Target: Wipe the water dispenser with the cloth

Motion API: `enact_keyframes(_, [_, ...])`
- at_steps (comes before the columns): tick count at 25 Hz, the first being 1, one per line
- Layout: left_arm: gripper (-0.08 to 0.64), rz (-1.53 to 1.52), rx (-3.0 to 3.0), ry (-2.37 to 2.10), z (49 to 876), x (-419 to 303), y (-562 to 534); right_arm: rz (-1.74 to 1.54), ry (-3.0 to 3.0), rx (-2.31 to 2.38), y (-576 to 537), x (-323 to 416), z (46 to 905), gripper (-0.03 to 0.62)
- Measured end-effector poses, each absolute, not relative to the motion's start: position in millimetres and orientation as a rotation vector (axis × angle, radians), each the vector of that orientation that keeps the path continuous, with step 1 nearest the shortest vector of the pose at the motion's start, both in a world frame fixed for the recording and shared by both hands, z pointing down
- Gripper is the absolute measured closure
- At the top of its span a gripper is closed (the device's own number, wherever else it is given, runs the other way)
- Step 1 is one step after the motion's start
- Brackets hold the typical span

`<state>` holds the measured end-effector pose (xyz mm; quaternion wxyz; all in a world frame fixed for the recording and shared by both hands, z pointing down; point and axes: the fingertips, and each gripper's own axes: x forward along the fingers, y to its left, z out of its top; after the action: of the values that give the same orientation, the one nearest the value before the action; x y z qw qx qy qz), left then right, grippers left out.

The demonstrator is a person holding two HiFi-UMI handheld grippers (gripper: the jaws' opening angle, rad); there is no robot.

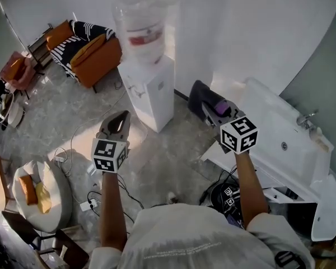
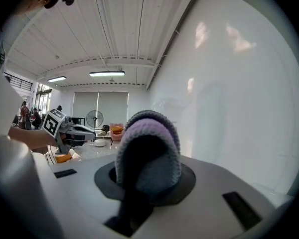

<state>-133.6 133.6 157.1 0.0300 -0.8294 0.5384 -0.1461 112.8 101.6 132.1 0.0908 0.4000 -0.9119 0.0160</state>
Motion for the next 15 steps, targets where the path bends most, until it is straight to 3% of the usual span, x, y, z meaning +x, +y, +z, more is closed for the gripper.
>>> enact_keyframes(15, [0.543, -0.474, -2.662, 1.663, 201, -153, 71, 0.035, -2.578, 1.27, 36, 95, 154, 0.509])
